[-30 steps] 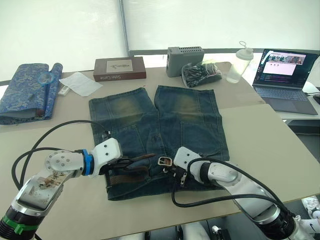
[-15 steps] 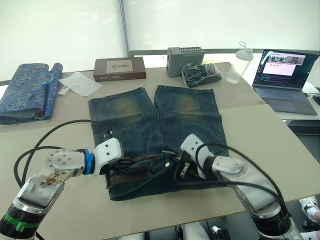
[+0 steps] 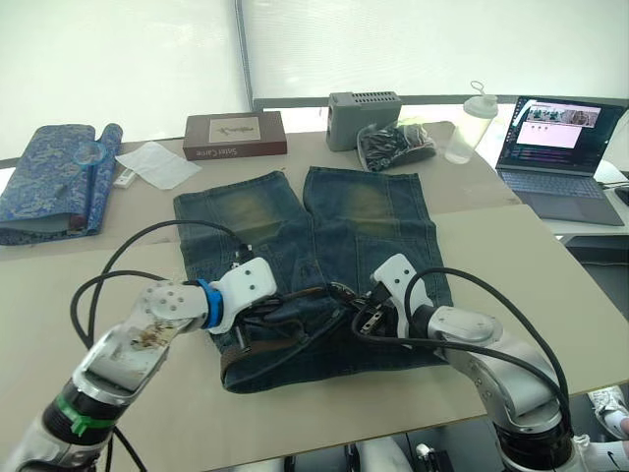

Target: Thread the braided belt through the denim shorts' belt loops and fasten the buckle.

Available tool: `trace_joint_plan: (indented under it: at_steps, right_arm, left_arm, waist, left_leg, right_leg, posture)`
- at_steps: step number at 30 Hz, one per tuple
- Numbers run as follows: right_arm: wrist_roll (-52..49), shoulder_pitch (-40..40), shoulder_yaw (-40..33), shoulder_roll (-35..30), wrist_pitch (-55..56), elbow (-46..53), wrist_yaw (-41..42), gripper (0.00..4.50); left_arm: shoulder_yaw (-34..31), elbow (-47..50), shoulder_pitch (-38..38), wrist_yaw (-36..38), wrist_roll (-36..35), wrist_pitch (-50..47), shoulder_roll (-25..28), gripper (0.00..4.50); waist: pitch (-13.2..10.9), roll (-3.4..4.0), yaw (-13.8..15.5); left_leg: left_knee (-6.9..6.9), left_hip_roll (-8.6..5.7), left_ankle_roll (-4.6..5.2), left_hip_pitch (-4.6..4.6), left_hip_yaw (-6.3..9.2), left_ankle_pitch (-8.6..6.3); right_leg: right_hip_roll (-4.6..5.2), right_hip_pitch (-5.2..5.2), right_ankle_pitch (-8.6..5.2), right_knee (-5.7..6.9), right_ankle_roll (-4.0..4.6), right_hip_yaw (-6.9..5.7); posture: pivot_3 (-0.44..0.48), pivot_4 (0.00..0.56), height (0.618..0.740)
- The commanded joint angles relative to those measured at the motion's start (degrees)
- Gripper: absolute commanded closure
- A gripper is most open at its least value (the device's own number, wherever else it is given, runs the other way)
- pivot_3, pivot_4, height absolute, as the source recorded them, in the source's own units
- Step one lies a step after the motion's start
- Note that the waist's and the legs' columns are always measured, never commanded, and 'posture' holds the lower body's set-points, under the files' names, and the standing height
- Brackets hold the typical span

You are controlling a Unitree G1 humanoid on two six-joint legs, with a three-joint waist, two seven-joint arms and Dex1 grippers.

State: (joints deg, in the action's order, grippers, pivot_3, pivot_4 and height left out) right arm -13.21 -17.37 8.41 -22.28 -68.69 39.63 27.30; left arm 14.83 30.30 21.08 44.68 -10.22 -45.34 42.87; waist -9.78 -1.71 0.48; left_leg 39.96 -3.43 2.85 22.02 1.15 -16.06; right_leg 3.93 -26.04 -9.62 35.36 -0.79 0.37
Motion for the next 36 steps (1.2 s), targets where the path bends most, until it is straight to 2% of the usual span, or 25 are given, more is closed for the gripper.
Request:
trace_joint_plan:
  at_steps: [1,17,23,30,34,36]
  right_arm:
    - [-0.95,-0.37,-0.95,0.46,2.63,2.42,-1.16,4.44]
    - [-2.41,-0.02,0.07,-0.29,5.31,2.80,-2.28,4.44]
    - [-0.40,-0.29,4.81,-4.29,9.14,2.02,-1.47,4.44]
    - [2.32,-2.36,9.36,-8.34,15.67,-0.95,0.49,4.44]
    - [-0.12,-1.92,9.01,-8.76,16.72,-1.25,3.47,4.44]
    - [-3.27,-0.54,4.91,-7.90,14.96,-0.54,4.37,3.63]
  left_arm:
    - [1.61,2.46,1.70,-2.22,1.16,-2.61,-1.27,4.50]
    - [3.69,1.05,5.95,-7.61,2.79,-9.74,-6.33,4.50]
    - [4.67,0.13,6.99,-8.21,3.21,-3.90,-9.60,4.50]
    - [1.33,-2.95,4.46,-3.81,-2.20,4.28,-13.19,4.50]
    - [0.64,-5.18,3.05,-1.87,-3.20,7.81,-13.85,4.50]
    - [0.73,-6.38,1.96,-1.21,-2.15,10.53,-13.18,4.50]
  waist:
    - [0.00,0.00,0.02]
    - [0.00,0.00,-0.07]
    - [0.00,0.00,0.00]
    - [0.00,0.00,-0.17]
    - [0.00,0.00,-0.14]
    - [0.00,0.00,-0.10]
  left_leg:
    - [0.01,0.01,0.00,0.00,0.00,0.00]
    - [0.00,0.01,-0.03,-0.01,0.00,0.01]
    - [0.01,-0.01,-0.02,0.00,-0.01,0.01]
    - [-0.01,0.02,-0.04,-0.01,-0.02,0.02]
    - [0.00,0.01,-0.03,0.00,-0.02,0.02]
    - [0.01,0.01,-0.02,0.00,-0.02,0.01]
  right_leg:
    - [-0.01,0.00,0.00,0.01,0.00,0.00]
    - [-0.03,-0.03,0.00,0.04,0.00,0.06]
    - [0.01,-0.03,0.00,0.02,0.00,0.07]
    - [0.02,-0.05,0.00,0.04,0.00,0.10]
    - [0.02,-0.05,0.00,0.02,0.00,0.09]
    - [0.03,-0.04,0.00,0.01,0.00,0.10]
  posture:
    - [0.000,0.150,0.740]
    - [0.000,0.150,0.740]
    - [0.000,0.150,0.740]
    - [0.000,0.150,0.740]
    - [0.000,0.150,0.740]
    - [0.000,0.150,0.740]
